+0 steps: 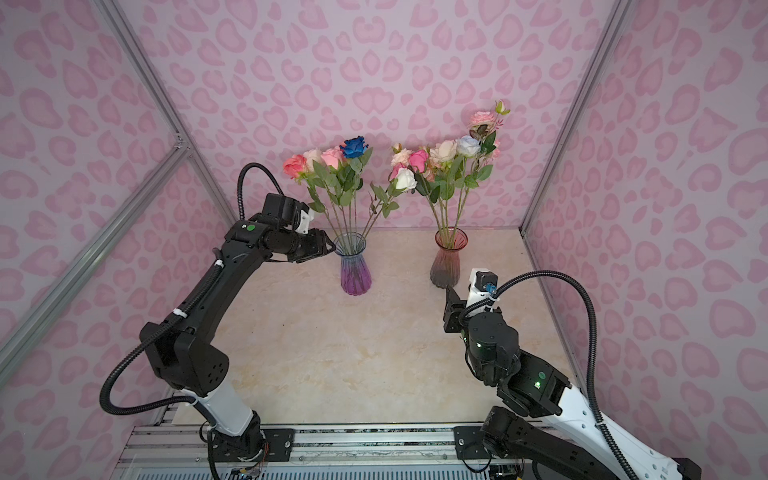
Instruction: Arrange the flowers into the vase
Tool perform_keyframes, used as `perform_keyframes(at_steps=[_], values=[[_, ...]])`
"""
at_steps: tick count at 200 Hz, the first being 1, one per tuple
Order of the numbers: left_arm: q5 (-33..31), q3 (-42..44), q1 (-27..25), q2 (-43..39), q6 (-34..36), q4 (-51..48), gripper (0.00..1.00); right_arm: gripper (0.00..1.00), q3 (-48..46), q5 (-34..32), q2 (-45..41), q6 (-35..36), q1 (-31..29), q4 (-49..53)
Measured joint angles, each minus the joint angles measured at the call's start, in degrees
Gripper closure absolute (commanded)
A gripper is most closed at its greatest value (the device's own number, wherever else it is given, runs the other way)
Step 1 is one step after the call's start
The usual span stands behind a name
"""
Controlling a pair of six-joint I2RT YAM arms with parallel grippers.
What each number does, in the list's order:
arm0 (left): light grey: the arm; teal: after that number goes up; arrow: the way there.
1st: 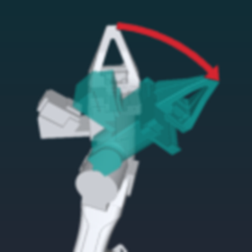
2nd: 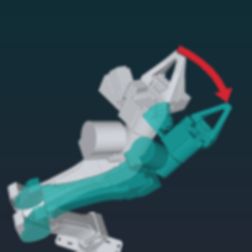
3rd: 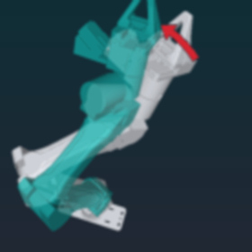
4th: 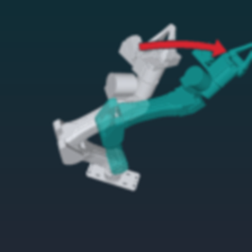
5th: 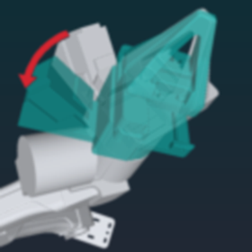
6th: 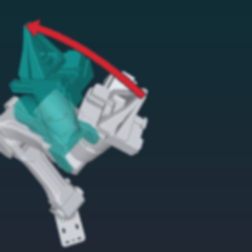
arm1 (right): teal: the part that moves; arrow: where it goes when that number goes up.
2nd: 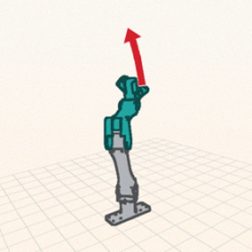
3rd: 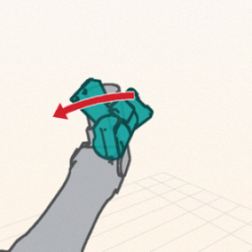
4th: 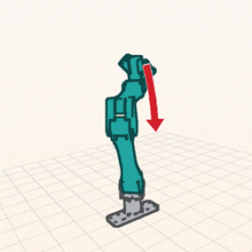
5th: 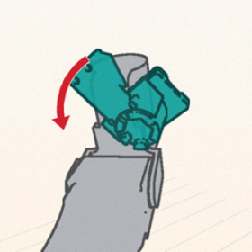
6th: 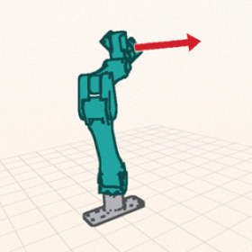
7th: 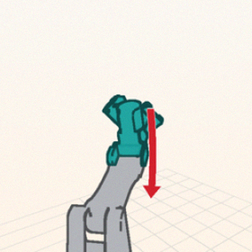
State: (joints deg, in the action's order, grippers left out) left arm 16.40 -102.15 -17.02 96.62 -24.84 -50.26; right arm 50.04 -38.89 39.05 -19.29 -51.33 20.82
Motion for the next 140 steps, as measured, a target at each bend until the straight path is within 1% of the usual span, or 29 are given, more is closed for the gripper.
perform_keyframes(at_steps=[23, 34, 36, 37, 38, 39, 40, 41, 44, 45, 47, 67, 89, 101, 125, 140], values=[[-0.4, 4.8, 0.0, -7.3, 0.5, 1.1, 0.28, 0.41, 0.7, 1.0, 0.9, -0.1, 0.0, 0.0], [-0.4, 7.3, 0.0, -11.1, 0.7, 2.1, 0.23, 0.35, 1.2, 1.4, 1.4, -0.1, 0.0, 0.0], [-0.4, 7.7, 0.0, -11.9, 0.9, 2.4, 0.19, 0.33, 1.3, 1.5, 1.5, -0.1, 0.0, 0.0], [-0.4, 7.9, 0.0, -12.2, 0.9, 2.4, 0.14, 0.32, 1.3, 1.5, 1.6, -0.1, 0.0, 0.0], [-0.4, 8.2, 0.0, -12.7, 0.9, 2.5, 0.06, 0.31, 1.4, 1.5, 1.6, -0.1, 0.0, 0.0], [-0.4, 8.4, 0.0, -12.9, 0.9, 2.5, 0.02, 0.3, 1.5, 1.5, 1.7, -0.1, 0.0, 0.0], [-0.4, 8.5, 0.0, -13.2, 0.9, 2.5, 0.0, 0.29, 1.6, 1.5, 1.8, -0.1, 0.0, 0.0], [-0.3, 8.9, 0.0, -13.8, 0.9, 2.7, 0.01, 0.25, 1.6, 1.5, 1.8, -0.1, 0.0, -0.1], [-0.2, 9.8, 0.0, -15.0, 1.0, 3.1, 0.02, 0.08, 1.8, 1.5, 2.0, -0.1, 0.0, -0.1], [-0.2, 10.2, 0.0, -15.6, 1.1, 3.3, 0.02, 0.05, 1.9, 1.5, 2.1, 0.0, 0.0, -0.2], [-0.1, 11.0, 0.0, -16.6, 1.2, 3.6, 0.02, 0.03, 2.0, 1.5, 2.2, 0.0, 0.0, -0.2], [-0.9, 18.8, 0.0, -27.1, 1.5, 6.9, 0.02, 0.02, 3.6, 2.6, 4.2, 1.2, 0.0, -0.9], [-7.2, 31.4, -0.3, -41.2, 0.8, 11.4, 0.02, 0.02, 5.8, 2.8, 7.5, 3.0, 0.0, -2.8], [-13.0, 37.9, -0.3, -48.3, -1.3, 13.5, 0.02, 0.02, 6.2, 3.0, 9.3, 4.2, 0.0, -4.8], [-28.2, 53.7, -0.3, -63.1, -8.2, 18.3, 0.02, 0.02, 2.4, 1.7, 11.2, 8.4, 0.0, -11.0], [-36.5, 61.3, -0.3, -69.1, -11.4, 19.6, 0.02, 0.02, -0.7, -0.2, 12.4, 11.3, 0.2, -14.6]])
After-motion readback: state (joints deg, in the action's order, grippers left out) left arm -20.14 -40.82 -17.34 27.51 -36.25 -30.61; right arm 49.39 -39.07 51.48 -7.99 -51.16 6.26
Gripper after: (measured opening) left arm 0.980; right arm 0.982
